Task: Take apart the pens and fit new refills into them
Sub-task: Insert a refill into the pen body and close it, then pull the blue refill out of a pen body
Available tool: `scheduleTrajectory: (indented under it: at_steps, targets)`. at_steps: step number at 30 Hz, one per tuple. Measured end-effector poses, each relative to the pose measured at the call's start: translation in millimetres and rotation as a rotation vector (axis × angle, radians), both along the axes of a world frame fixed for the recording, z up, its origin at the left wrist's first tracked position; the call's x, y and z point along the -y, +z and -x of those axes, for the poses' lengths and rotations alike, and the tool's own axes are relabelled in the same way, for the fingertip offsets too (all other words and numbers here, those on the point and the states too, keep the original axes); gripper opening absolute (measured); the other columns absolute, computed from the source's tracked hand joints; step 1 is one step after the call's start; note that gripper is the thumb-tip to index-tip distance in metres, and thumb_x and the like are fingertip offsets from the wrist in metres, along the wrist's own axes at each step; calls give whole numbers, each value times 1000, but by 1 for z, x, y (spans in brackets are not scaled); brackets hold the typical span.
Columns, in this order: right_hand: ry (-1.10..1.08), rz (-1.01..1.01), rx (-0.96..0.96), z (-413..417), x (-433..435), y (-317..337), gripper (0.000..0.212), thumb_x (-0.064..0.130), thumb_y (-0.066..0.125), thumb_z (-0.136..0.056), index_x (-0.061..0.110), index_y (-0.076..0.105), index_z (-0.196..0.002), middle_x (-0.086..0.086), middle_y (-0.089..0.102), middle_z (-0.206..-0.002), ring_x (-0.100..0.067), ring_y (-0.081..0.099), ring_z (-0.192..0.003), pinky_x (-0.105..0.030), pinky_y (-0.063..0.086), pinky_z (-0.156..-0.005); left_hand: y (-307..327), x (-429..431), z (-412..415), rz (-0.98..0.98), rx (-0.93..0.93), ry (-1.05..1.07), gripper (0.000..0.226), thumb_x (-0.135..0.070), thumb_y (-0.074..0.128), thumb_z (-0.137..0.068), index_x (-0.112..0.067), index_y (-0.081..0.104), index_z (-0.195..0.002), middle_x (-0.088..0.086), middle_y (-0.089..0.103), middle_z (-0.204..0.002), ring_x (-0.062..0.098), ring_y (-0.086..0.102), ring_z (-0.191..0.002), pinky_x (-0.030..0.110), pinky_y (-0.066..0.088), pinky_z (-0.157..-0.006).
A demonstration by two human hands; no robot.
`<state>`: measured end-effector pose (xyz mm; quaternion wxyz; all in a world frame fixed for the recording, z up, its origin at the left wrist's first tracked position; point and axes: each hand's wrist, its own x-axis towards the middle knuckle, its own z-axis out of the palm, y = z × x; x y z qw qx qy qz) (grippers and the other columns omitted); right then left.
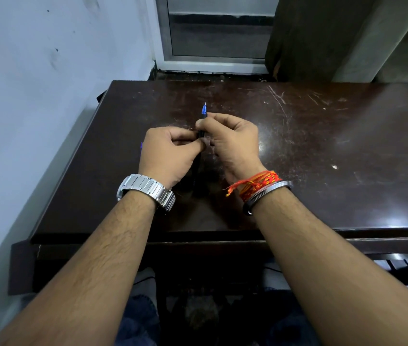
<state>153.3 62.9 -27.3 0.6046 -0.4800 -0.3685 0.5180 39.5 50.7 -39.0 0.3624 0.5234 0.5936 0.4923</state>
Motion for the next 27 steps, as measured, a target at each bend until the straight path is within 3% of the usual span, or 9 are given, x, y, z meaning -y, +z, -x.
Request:
scheduleTrajectory:
  at_steps: [6,9,14,17,20,22,24,27]
  targets:
    - [39,7,-12,-2,-1,2,3,1,75,-82,3,75,-79,-6,69,-67,-1,55,-44,-15,43,-43,2,1,4,9,4,14,14,-32,89,-64,-30,78,-72,-1,77,-69,20,76,-73,50,63,-76]
    - [56,1,7,-3,-4,0,10,1,69,-87,0,73,-78,-13,69,-77,2,52,-43,-12,40,-43,4,3,3,18,-13,4,12,-32,89,-63,-32,76,-66,-2,76,-67,21,75,-69,53,63,-74]
    - [63,-21,5,-4,-6,-4,9,2,77,-83,-2,75,-91,-8,70,-72,0,58,-48,-15,46,-48,6,3,2,-21,-81,36,20,-24,92,-67,-31,73,-64,-4,75,-62,15,72,-56,42,64,-60]
    - [51,-24,11,-6,-7,-5,10,8,83,-79,3,77,-86,-2,72,-66,0,58,-46,-13,43,-44,6,3,0,-48,-126,33,20,-22,91,-68,-30,72,-65,-4,74,-63,12,72,-58,40,64,-62]
    - [17,-2,40,-8,-10,-5,18,26,82,-81,10,77,-75,-3,73,-70,1,53,-44,-14,41,-43,6,2,3,-51,-132,75,15,-27,89,-69,-28,74,-69,-6,75,-66,10,73,-63,38,64,-67]
    - [-56,23,110,-12,-13,-7,25,35,79,-83,16,76,-68,-1,76,-71,-1,54,-47,-19,43,-46,7,-1,9,-33,-113,173,14,-30,87,-70,-27,74,-68,-4,74,-66,13,73,-63,38,64,-68]
    - [-119,26,214,-16,-16,-10,25,33,76,-84,18,76,-64,0,76,-71,-4,57,-52,-26,49,-55,7,-3,17,-20,-100,250,13,-30,86,-70,-25,74,-67,-4,74,-64,12,73,-61,33,63,-67]
    - [-128,47,388,-20,-16,-15,14,24,73,-82,17,78,-70,3,76,-71,-10,62,-61,-36,55,-68,11,-3,24,-36,-143,337,15,-29,83,-70,-29,71,-61,-13,68,-54,-6,64,-50,12,49,-52]
